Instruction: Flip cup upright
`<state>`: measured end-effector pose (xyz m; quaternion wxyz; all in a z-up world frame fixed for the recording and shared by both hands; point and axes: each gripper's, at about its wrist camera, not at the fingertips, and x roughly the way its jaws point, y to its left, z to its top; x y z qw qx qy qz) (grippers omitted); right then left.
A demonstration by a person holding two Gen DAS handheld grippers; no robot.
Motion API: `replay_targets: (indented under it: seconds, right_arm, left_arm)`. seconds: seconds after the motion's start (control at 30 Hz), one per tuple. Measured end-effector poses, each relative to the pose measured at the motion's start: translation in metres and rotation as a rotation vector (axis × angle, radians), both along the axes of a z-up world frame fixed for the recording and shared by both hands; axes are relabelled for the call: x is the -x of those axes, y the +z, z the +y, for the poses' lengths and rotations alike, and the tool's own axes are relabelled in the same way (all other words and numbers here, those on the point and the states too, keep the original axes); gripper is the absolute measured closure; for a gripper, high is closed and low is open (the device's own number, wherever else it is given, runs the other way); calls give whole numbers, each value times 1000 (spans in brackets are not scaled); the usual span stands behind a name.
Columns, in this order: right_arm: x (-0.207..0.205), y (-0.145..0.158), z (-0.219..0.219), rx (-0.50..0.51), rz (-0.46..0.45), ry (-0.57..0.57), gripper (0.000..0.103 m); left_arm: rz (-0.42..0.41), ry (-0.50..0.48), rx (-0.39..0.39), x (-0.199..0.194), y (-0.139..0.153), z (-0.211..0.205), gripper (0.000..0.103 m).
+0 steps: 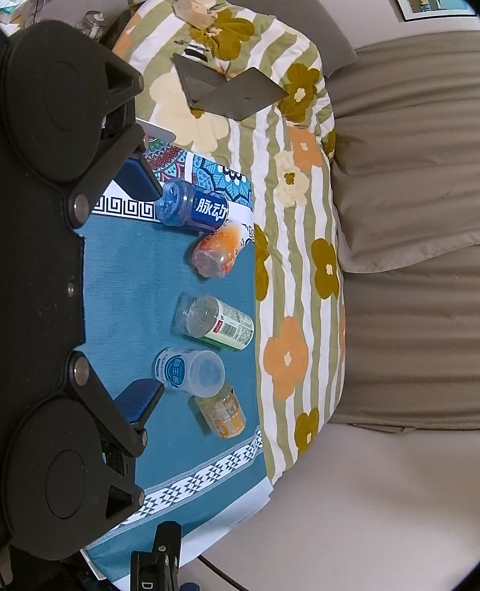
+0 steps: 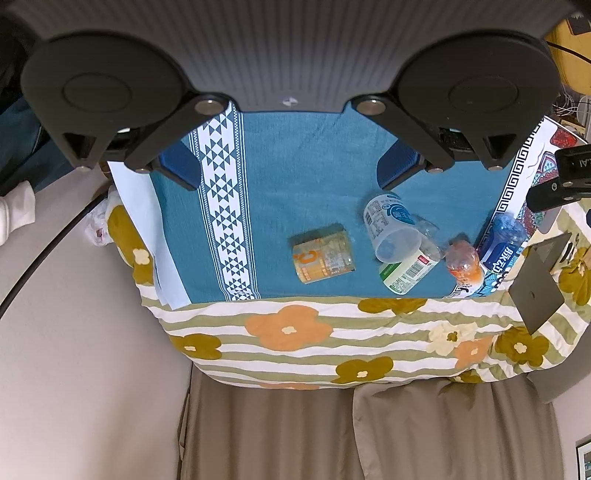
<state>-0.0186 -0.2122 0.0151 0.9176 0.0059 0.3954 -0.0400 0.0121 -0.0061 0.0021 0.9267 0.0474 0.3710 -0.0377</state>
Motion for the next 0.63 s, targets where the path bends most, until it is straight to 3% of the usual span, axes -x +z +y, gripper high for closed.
replay_targets:
  seconds: [0.47,0.63]
  right_arm:
    - [1,-3,1,7,0,0,0]
    - [1,-3,1,6,0,1,0]
  left_arm:
    - [-49,5,22,4,5,1,0]
    - [-91,-4,-18,7,7,-4,0]
